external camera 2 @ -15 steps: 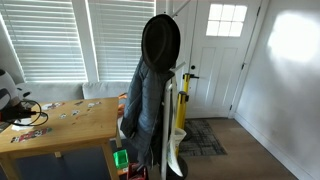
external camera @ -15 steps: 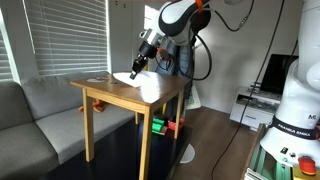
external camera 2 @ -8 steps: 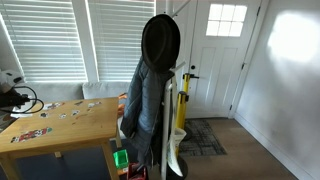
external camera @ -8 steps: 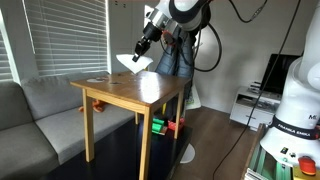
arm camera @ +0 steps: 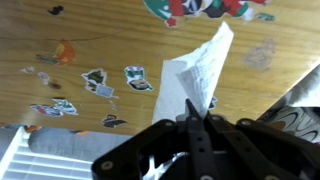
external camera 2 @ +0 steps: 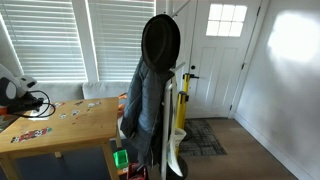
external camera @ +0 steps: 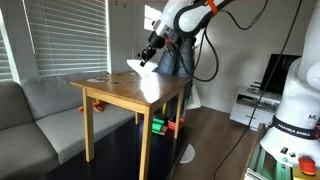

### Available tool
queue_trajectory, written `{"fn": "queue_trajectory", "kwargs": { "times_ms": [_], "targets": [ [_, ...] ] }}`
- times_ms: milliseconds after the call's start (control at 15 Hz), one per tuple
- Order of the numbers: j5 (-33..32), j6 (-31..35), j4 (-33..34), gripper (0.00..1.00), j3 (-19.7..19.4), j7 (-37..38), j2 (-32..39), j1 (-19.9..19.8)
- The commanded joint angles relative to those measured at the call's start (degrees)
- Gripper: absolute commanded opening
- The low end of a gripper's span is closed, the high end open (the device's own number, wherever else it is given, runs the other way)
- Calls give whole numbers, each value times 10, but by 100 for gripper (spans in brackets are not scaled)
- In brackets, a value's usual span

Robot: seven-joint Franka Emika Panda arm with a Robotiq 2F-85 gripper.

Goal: Use the white napkin to wipe the table.

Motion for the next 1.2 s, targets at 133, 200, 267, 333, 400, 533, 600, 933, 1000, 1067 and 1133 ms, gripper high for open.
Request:
{"fn": "queue_trajectory", "kwargs": {
  "times_ms": [133,200,267,333,400,533,600,933,1000,1067,1133],
  "targets": [
    [-208,56,7,0,-71,180,33,-26],
    [-239,58,13,0,-85,206,43,-29],
    [-272,59,19,0,-101,232,53,-31],
    [-293,57,25,0,-113,252,62,-32],
    [-310,59,30,0,-124,268,73,-32],
    [-344,64,41,0,-145,301,90,-29],
    [-365,64,49,0,-155,322,98,-25],
    [-406,52,65,34,-174,374,114,-16],
    [-397,47,60,41,-171,374,106,-17],
    [-363,44,40,47,-156,354,84,-24],
    [-339,36,28,54,-146,341,71,-28]
  ]
}}
